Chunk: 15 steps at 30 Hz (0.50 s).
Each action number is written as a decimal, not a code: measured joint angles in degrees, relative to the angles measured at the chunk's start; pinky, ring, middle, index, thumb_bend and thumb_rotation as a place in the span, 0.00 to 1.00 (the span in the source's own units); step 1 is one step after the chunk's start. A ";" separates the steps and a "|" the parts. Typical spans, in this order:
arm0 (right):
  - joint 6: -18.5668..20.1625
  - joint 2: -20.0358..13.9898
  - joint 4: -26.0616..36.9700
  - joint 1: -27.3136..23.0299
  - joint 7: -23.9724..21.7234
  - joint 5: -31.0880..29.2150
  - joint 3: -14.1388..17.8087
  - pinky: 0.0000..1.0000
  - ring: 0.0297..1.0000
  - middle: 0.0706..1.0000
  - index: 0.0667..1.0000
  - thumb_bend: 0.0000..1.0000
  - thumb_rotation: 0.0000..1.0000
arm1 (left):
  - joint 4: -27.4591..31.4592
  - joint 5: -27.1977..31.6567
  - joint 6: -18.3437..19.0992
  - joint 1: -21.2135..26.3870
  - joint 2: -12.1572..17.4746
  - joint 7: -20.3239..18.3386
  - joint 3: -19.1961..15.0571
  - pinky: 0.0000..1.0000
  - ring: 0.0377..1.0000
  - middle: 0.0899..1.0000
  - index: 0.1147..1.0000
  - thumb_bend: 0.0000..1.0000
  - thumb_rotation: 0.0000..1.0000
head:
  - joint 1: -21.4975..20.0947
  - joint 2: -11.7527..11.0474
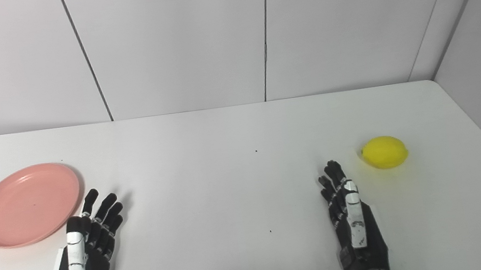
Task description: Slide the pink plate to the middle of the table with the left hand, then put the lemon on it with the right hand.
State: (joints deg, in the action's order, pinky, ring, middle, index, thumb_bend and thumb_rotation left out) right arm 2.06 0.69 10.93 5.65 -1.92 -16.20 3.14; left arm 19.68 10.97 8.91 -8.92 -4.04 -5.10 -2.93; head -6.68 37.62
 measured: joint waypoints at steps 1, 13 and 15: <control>0.00 -0.01 -0.03 -0.01 -0.01 -0.02 0.00 0.99 0.96 0.97 0.93 0.78 0.95 | 0.04 0.01 0.31 0.00 0.00 0.00 -0.05 0.98 0.93 0.91 0.94 0.76 0.93 | 0.00 0.00; 0.40 -0.06 0.07 -0.28 0.11 -0.56 0.17 1.00 0.95 0.95 0.92 0.78 0.95 | 0.67 -0.08 0.92 0.03 0.04 -0.04 -0.42 0.97 0.92 0.90 0.94 0.76 0.94 | 0.87 1.23; 1.36 -0.29 0.13 -0.47 0.09 -0.83 0.21 1.00 0.95 0.96 0.93 0.77 0.95 | 0.67 -0.13 1.03 0.05 0.02 0.00 -0.40 0.97 0.92 0.90 0.93 0.77 0.93 | 1.23 1.14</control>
State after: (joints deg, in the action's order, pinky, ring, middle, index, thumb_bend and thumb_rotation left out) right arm 3.42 0.40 11.05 5.18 -1.83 -17.03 3.34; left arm 20.35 10.84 9.94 -8.87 -4.01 -5.10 -3.34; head -5.45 38.76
